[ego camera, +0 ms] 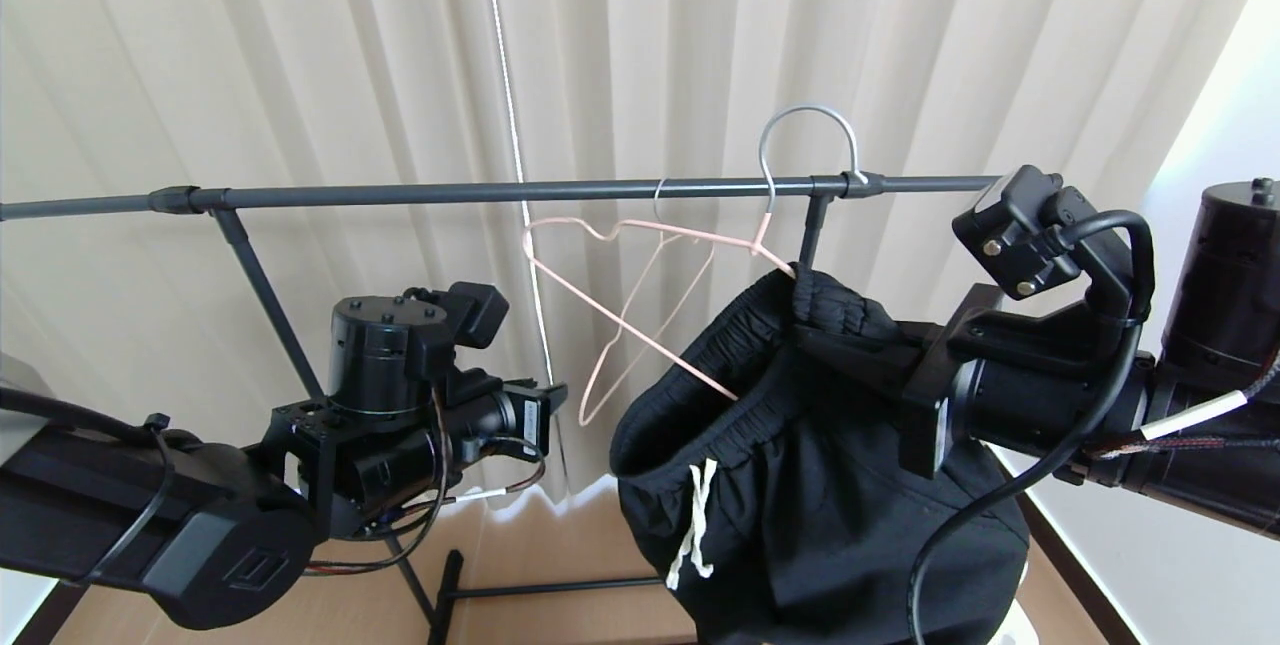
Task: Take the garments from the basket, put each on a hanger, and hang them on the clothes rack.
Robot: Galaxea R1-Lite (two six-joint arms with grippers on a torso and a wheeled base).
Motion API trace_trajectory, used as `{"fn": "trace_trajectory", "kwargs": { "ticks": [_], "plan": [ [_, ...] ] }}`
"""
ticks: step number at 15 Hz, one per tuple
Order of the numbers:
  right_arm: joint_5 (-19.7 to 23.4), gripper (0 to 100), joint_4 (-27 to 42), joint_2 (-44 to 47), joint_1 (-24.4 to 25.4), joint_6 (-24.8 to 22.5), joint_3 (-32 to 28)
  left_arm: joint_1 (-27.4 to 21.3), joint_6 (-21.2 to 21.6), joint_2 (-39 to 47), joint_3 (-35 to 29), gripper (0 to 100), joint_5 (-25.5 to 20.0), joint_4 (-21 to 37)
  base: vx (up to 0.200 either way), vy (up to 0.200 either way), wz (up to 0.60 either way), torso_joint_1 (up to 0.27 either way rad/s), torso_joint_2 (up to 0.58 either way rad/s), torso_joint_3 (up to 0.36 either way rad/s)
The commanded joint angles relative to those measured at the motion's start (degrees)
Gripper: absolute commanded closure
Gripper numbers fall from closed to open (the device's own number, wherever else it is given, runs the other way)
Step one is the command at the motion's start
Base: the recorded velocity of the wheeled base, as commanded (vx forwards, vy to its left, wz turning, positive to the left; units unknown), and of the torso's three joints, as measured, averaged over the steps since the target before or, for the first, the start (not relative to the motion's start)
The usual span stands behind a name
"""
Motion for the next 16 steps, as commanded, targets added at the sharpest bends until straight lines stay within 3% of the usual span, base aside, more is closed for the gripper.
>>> {"fn": "trace_trajectory", "kwargs": {
  "ticks": [1, 3, 9, 10, 16],
  "plan": [
    [0.1, 100, -0.1, 0.0, -0.4, 0.0, -0.1, -0.5, 0.0, -0.3, 0.5, 0, -1.1, 0.0, 0.0, 0.0, 0.0, 0.0, 0.0, 0.0],
    [0.2, 100, -0.2, 0.0, -0.4, 0.1, -0.4, -1.7, -0.7, -1.1, 2.2, 0, -5.3, 0.0, 0.0, 0.0, 0.0, 0.0, 0.0, 0.0],
    [3.3, 100, -0.2, -2.1, -0.3, 0.0, -1.1, -4.0, -1.4, 0.0, 2.8, 0, -5.6, 0.0, 0.0, 0.0, 0.0, 0.0, 0.0, 0.0],
    [3.9, 100, -0.1, -2.5, -0.3, 0.0, -1.3, -4.2, -1.4, 0.6, 2.8, 100, -5.3, 0.0, 0.0, 0.0, 0.0, 0.0, 0.0, 0.0],
    [4.0, 100, -0.2, -2.9, -0.4, 0.8, -0.2, -4.8, -1.5, 0.3, 2.9, 100, -5.2, -0.1, 0.0, 0.0, 0.0, 0.0, 0.0, 0.0]
  ]
}}
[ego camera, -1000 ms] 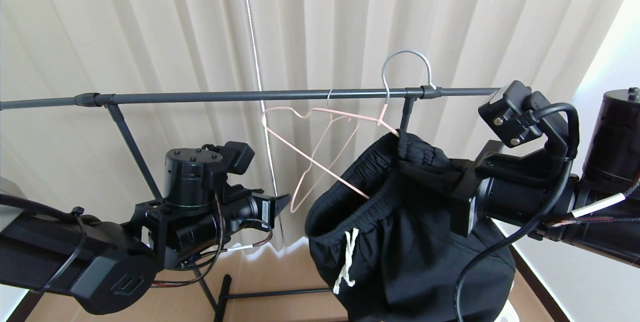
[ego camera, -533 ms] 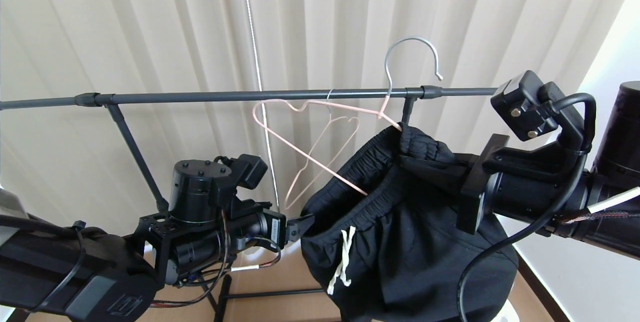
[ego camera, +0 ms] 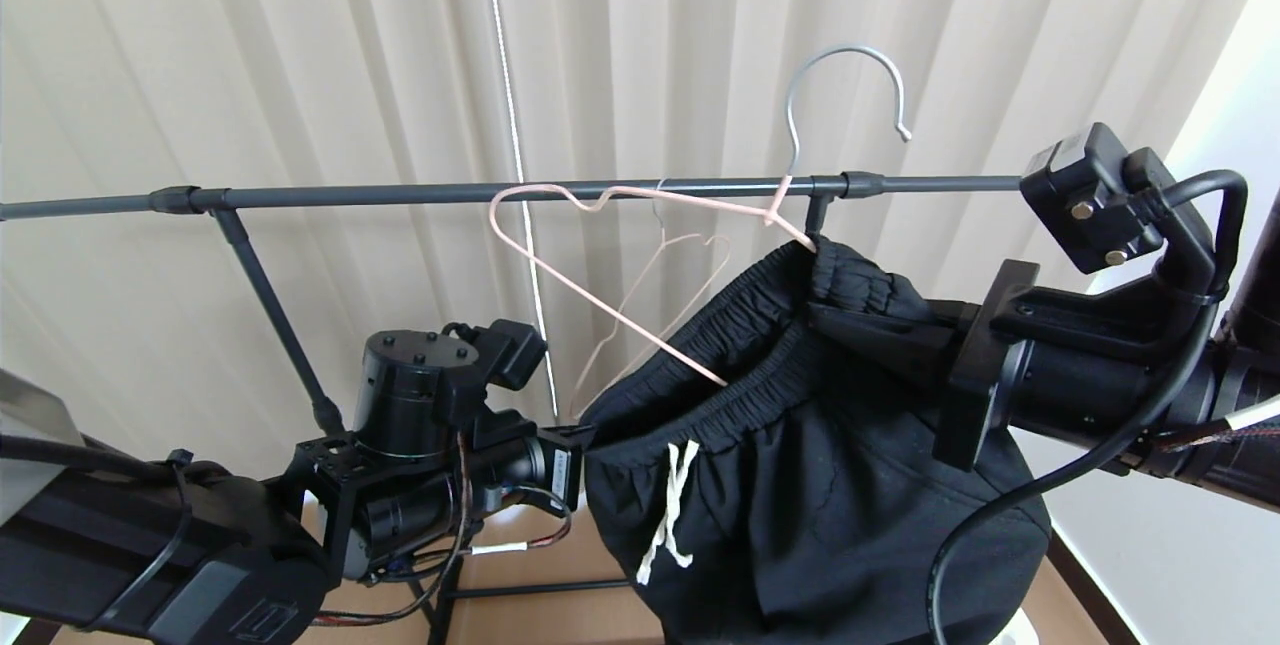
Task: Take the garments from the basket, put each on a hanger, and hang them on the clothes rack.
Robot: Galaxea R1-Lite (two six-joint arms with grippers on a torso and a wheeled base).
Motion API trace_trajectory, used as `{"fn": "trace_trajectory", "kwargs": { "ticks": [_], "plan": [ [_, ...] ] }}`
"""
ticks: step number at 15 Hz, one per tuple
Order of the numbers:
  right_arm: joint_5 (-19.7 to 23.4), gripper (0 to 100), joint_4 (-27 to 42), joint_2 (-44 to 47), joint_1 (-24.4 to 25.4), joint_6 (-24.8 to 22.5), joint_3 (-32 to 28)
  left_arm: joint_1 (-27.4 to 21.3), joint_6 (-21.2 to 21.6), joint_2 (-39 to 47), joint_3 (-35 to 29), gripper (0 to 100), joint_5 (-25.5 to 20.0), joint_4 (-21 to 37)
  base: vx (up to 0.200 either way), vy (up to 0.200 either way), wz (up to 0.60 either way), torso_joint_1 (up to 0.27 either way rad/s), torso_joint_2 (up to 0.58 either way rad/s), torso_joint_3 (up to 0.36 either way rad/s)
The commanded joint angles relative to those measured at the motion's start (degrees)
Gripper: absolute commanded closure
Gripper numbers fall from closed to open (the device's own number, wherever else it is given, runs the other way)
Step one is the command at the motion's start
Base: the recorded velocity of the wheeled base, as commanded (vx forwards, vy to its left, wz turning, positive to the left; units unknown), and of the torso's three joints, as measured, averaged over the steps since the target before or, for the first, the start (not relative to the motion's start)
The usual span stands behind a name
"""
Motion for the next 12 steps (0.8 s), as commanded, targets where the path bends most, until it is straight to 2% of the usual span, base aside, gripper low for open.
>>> {"fn": "trace_trajectory", "kwargs": {
  "ticks": [1, 3, 5, 6, 8, 9, 12],
  "plan": [
    [0.0, 100, -0.1, -0.3, -0.1, 0.8, 1.0, 0.5, 0.0, -0.7, -0.3, 100, 0.0, 0.0, 0.0, 0.0, 0.0, 0.0, 0.0, 0.0],
    [0.3, 100, -0.1, -0.6, -1.2, 1.5, 3.1, 3.6, 0.3, -2.2, -1.0, 100, 0.1, 0.1, 0.0, 0.0, 0.0, 0.0, 0.0, 0.0],
    [2.9, 100, -1.6, -0.5, -3.3, 1.5, 5.8, 6.0, 0.3, -2.7, -2.3, 100, 0.1, 0.2, 0.0, 0.0, 0.0, 0.0, 0.0, 0.0],
    [5.9, 100, -4.7, 0.3, -5.3, 1.5, 8.8, 7.5, 0.7, -2.6, -2.9, 100, 0.1, 0.2, 0.0, 0.0, 0.0, 0.0, 0.0, 0.0],
    [9.0, 100, -11.3, 2.6, -7.3, 1.3, 13.3, 8.9, 0.7, -2.3, -3.5, 100, 0.1, 0.2, 0.0, 0.0, 0.0, 0.0, 0.0, 0.0],
    [9.1, 100, -14.8, 3.9, -7.9, 0.8, 14.6, 9.5, 0.7, -2.2, -4.1, 100, 0.1, 0.2, 0.0, 0.0, 0.0, 0.0, 0.0, 0.0],
    [9.1, 100, -15.7, 3.9, -8.1, -0.8, 16.5, 10.8, 0.7, -1.5, -4.5, 100, 0.2, 0.2, 0.0, 0.0, 0.0, 0.0, 0.0, 0.0]
  ]
}}
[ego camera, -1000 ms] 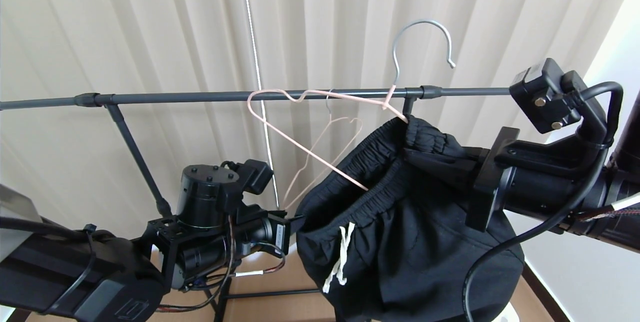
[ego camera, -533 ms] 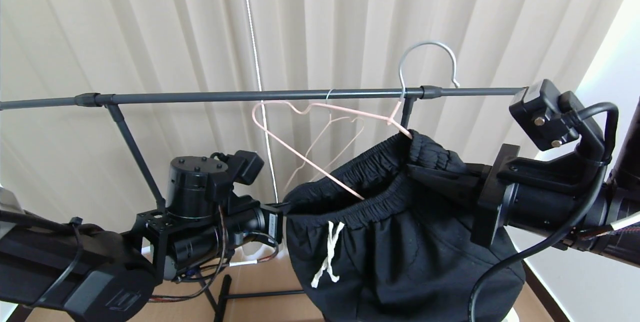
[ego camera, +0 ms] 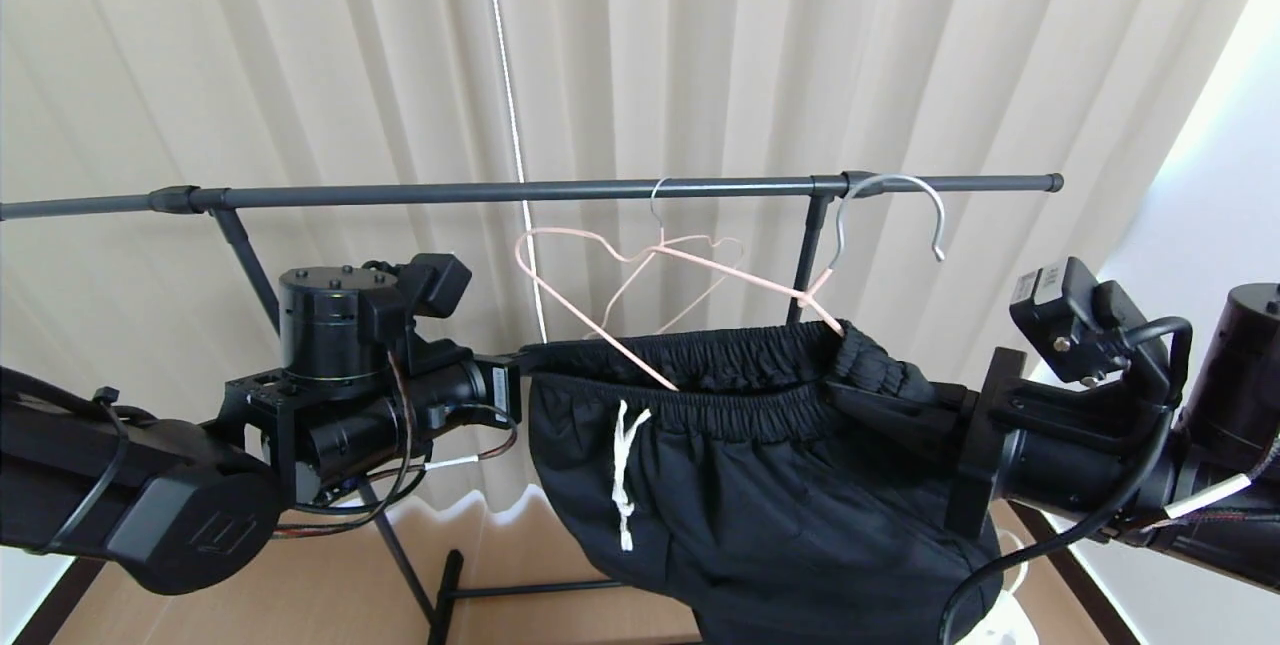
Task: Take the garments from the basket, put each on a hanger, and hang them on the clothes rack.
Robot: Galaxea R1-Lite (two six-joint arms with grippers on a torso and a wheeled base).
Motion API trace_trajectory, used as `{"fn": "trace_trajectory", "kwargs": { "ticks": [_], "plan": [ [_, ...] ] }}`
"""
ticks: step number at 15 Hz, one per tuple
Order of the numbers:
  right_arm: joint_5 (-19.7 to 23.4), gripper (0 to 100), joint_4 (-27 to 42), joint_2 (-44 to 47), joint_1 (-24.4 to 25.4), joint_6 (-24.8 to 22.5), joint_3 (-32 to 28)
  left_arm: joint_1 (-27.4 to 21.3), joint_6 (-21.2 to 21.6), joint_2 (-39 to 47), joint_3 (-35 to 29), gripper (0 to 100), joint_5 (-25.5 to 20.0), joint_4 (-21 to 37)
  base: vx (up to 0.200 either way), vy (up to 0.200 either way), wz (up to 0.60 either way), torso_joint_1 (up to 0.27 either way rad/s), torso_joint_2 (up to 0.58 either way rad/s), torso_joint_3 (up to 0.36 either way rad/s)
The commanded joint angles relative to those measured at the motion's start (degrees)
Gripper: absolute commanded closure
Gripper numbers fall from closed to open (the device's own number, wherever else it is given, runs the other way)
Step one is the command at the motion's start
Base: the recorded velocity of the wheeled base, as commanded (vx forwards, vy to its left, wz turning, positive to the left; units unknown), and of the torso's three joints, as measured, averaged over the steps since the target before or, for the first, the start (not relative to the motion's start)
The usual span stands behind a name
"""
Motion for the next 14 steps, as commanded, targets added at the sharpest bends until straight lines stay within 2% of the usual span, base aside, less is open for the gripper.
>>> {"fn": "trace_trajectory", "kwargs": {
  "ticks": [1, 3, 6, 9, 12, 14],
  "plan": [
    [0.1, 100, 0.1, 1.1, -0.4, -3.4, 2.1, 0.6, 0.0, 0.4, -0.1, 100, 0.2, 0.0, 0.0, 0.0, 0.0, 0.0, 0.0, 0.0],
    [0.1, 100, 0.3, 1.2, -0.8, -7.5, 3.4, 0.6, 0.0, 1.0, -0.1, 100, 0.2, 0.0, 0.0, 0.0, 0.0, 0.0, 0.0, 0.0],
    [0.2, 100, 0.4, 1.2, -1.6, -10.8, 4.8, 0.7, 0.2, 1.2, -0.2, 100, 0.4, 0.0, 0.0, 0.0, 0.0, 0.0, 0.0, 0.0],
    [0.0, 100, 5.6, 1.8, -4.0, -19.7, 5.6, 1.8, 0.2, 1.2, -0.7, 100, 0.8, 0.0, 0.0, 0.0, 0.0, 0.0, 0.0, 0.0],
    [-0.6, 100, 10.2, 2.0, -4.8, -24.4, 5.3, 2.0, 0.2, 1.2, -0.8, 100, 0.8, 0.0, 0.0, 0.0, 0.0, 0.0, 0.0, 0.0],
    [-3.3, 100, 11.4, 2.6, -4.9, -25.8, 5.2, 1.7, 0.2, 1.2, -0.5, 100, 0.8, 0.0, 0.0, 0.0, 0.0, 0.0, 0.0, 0.0]
  ]
}}
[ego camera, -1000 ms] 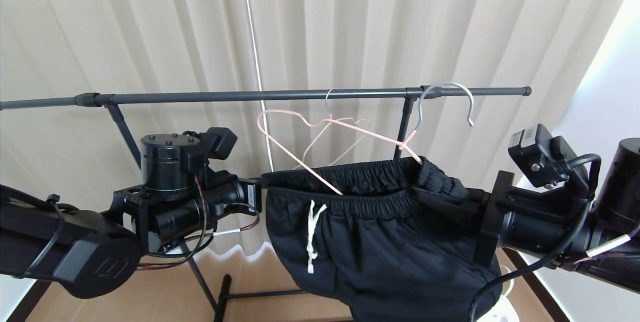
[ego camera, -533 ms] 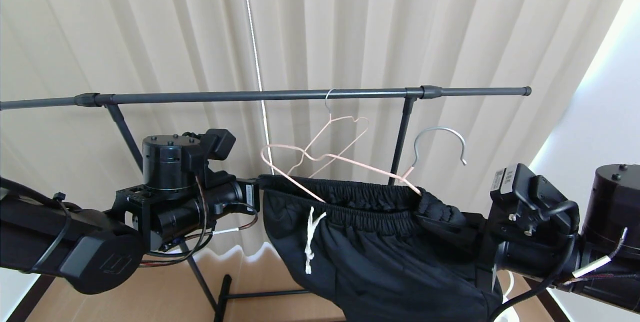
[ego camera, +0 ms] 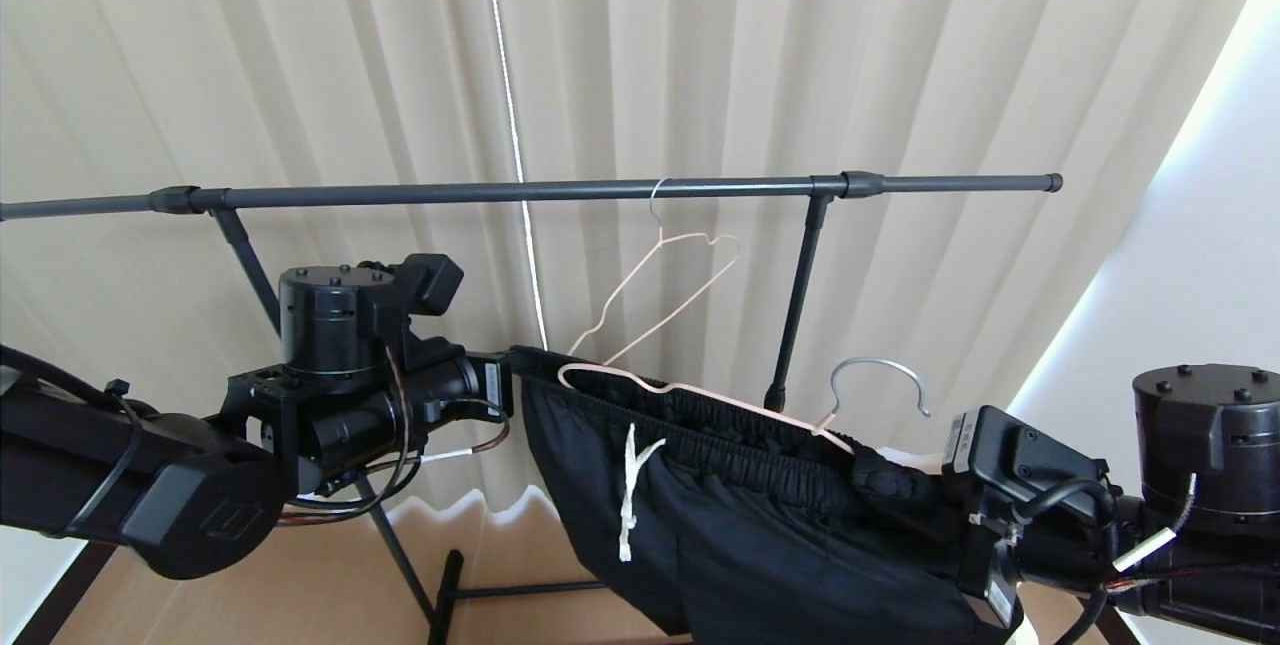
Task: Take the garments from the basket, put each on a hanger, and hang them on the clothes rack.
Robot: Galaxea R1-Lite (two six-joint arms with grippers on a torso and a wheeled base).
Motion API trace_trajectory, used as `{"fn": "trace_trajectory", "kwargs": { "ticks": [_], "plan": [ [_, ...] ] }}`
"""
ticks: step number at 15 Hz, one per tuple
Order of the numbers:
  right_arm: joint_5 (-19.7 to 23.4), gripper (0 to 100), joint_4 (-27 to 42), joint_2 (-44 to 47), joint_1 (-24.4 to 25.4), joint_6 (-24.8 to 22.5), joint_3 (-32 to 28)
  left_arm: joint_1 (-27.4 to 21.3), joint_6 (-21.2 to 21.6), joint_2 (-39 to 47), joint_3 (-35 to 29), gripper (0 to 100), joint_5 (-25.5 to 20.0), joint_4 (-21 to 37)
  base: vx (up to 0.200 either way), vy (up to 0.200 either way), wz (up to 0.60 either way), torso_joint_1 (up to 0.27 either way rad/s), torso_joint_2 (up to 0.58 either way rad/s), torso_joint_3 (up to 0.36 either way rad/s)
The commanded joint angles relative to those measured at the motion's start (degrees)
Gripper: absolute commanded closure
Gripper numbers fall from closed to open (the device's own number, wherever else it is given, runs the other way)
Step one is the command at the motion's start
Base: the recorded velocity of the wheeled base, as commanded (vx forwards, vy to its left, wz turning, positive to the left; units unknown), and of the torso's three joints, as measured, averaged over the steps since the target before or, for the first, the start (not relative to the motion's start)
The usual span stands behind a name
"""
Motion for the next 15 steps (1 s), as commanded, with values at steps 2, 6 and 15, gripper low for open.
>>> {"fn": "trace_trajectory", "kwargs": {
  "ticks": [2, 6, 15],
  "plan": [
    [-1.9, 100, 0.5, 1.3, -0.1, -0.9, -0.3, -1.1, 0.1, 0.0, 0.3, 100, 0.1, -0.1, 0.0, 0.0, 0.0, 0.0, 0.0, 0.0],
    [-5.1, 100, 0.5, 3.8, 0.0, -1.3, -1.7, -2.9, 2.6, -3.6, -5.2, 100, 2.9, 10.6, 0.0, 0.0, 0.0, 0.0, 0.0, 0.0],
    [-6.0, 100, 6.1, 9.9, -2.0, -3.3, -14.3, -9.9, 7.8, -9.0, -31.2, 100, 12.4, 55.0, 0.0, 0.0, 0.0, 0.0, 0.0, 0.0]
  ]
}}
